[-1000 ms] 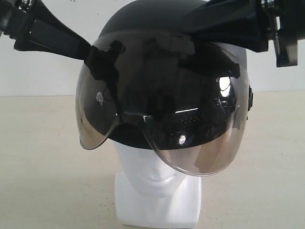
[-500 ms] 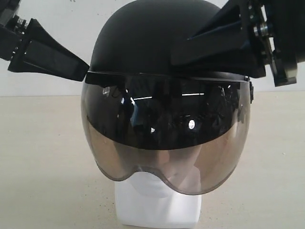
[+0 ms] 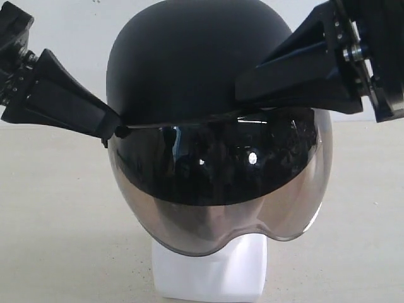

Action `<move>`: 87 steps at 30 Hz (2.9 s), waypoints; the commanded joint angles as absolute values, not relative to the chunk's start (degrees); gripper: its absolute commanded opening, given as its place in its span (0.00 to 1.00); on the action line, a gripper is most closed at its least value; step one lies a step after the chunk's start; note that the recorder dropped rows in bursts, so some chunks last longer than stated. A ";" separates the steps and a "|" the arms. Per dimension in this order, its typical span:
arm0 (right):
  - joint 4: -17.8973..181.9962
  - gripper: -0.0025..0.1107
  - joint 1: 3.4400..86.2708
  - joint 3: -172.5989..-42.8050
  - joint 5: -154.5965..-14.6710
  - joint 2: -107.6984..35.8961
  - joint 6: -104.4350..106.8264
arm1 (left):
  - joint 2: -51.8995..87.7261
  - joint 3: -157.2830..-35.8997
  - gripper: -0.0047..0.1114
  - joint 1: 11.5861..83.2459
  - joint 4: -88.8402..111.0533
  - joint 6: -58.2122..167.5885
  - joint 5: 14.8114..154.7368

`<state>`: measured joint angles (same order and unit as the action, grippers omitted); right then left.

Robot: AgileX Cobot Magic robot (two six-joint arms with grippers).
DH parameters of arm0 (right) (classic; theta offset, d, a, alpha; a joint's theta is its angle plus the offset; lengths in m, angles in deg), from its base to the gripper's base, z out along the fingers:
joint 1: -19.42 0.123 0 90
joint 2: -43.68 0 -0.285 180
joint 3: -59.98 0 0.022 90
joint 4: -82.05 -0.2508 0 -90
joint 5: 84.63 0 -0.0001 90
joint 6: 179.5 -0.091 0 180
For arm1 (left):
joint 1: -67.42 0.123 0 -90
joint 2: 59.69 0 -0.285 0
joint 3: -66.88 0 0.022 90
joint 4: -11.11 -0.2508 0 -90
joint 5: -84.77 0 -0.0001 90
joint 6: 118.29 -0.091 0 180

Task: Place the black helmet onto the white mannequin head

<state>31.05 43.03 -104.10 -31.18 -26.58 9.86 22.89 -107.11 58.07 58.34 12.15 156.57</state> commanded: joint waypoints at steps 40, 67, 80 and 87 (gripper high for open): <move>83.45 0.02 43.34 -101.80 -48.62 -19.39 -17.86 | 12.61 -106.34 0.08 56.89 44.62 22.46 152.28; 66.71 0.02 43.44 -101.80 -45.35 -26.60 -5.10 | 24.50 -106.34 0.08 56.89 43.01 23.17 141.01; 63.66 0.02 43.44 -101.41 -38.66 -22.00 -5.94 | 24.53 -106.87 0.08 56.89 43.01 22.66 137.63; 59.71 0.02 43.44 -101.27 -36.42 -21.91 -4.92 | 24.94 -110.24 0.08 56.89 43.01 23.38 137.04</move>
